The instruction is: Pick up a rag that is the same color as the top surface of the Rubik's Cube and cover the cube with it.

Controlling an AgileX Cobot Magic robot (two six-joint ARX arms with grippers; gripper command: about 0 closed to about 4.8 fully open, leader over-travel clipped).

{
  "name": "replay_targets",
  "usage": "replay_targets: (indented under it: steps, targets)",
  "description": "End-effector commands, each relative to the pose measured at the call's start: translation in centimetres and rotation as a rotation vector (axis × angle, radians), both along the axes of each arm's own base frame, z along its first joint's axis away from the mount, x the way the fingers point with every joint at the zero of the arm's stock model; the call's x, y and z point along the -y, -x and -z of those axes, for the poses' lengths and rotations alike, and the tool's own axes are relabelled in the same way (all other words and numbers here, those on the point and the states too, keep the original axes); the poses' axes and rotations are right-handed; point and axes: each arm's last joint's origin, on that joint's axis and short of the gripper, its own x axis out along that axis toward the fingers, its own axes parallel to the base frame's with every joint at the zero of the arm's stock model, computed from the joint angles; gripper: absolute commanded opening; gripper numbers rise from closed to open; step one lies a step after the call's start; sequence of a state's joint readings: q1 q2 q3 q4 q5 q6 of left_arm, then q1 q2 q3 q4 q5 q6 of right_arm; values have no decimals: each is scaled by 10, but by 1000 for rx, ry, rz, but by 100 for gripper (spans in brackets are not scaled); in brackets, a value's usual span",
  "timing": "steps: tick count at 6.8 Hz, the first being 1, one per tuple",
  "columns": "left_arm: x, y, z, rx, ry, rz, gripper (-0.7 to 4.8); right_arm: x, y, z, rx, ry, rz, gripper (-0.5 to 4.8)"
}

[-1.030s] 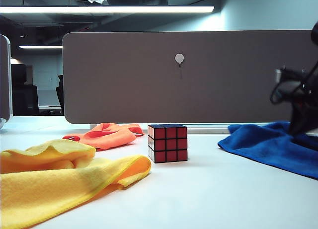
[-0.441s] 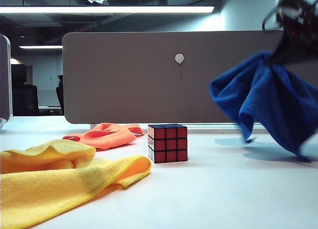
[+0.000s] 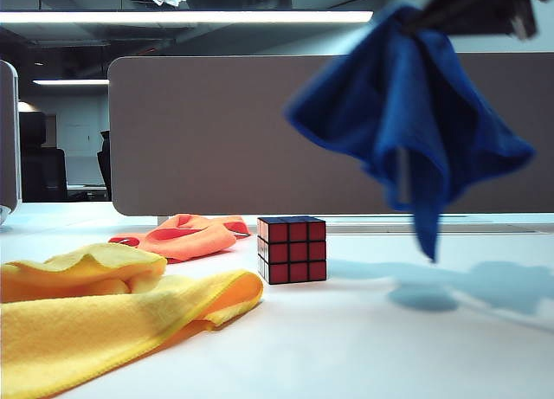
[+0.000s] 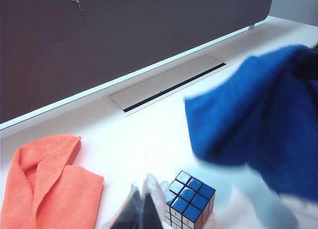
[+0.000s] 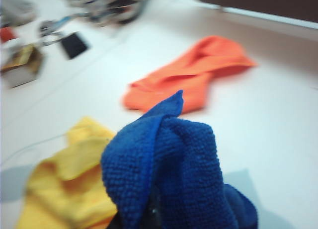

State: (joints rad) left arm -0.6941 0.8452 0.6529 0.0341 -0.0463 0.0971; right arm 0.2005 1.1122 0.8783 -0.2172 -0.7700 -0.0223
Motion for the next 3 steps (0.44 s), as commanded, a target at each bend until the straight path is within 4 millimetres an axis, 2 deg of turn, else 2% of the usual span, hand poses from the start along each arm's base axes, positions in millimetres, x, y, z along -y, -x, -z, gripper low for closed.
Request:
replay_targets:
  steps: [1,2,3]
  targets:
    - [0,0,-3,16,12,-2,-5,-50,32,-15,86,38,-81,-2]
    - [0,0,-3,16,12,-2,-5,-63,6,9,28,79,-57,-1]
    - [0,0,-2,11,8,-2,-5,-99,-14,51,-122,71,-223,-2]
